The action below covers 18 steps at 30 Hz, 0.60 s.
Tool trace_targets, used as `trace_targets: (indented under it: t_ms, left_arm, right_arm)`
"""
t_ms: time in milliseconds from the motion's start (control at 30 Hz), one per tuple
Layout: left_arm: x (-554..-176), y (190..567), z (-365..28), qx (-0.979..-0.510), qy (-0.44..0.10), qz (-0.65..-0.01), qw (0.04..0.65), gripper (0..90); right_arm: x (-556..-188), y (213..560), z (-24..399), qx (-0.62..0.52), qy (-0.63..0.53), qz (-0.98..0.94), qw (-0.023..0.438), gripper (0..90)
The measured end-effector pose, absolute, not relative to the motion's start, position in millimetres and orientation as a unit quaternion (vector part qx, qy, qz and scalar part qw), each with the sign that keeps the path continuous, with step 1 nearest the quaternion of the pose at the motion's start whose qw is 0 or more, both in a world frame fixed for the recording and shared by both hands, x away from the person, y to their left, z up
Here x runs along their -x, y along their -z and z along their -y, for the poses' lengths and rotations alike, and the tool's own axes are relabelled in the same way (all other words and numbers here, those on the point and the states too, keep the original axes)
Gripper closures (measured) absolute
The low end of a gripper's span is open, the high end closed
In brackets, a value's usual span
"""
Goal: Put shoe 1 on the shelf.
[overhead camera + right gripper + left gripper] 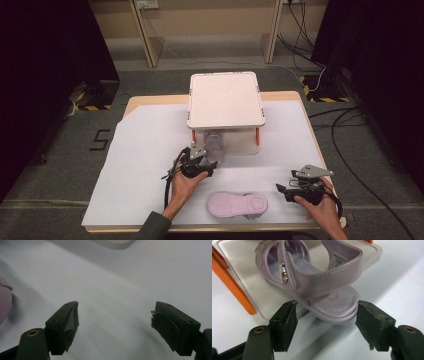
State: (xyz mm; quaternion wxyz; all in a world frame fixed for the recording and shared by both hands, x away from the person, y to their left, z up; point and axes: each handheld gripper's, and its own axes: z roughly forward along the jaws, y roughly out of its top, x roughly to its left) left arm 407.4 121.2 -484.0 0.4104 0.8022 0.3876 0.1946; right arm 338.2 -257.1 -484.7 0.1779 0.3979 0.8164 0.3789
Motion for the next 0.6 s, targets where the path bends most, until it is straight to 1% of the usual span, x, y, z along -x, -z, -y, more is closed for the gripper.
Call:
trace_targets:
  t_ms: [133, 167, 600]
  left_arm:
    - [-412.2, 482.4, -120.1, -0.803, -0.208, -0.386, 0.404, 35.8]
    - [-415.5, 481.9, -119.0, -0.804, -0.214, -0.385, 0.4, 38.4]
    - [-439.3, 482.0, -116.2, -0.801, -0.23, -0.397, 0.385, 41.3]
  right_arm:
    - [-338.3, 485.1, 256.8, -0.399, -0.378, -0.817, 0.176, 21.5]
    - [-338.4, 485.1, 256.7, -0.399, -0.378, -0.817, 0.176, 21.5]
    - [-338.7, 485.6, 256.9, -0.401, -0.378, -0.816, 0.177, 21.5]
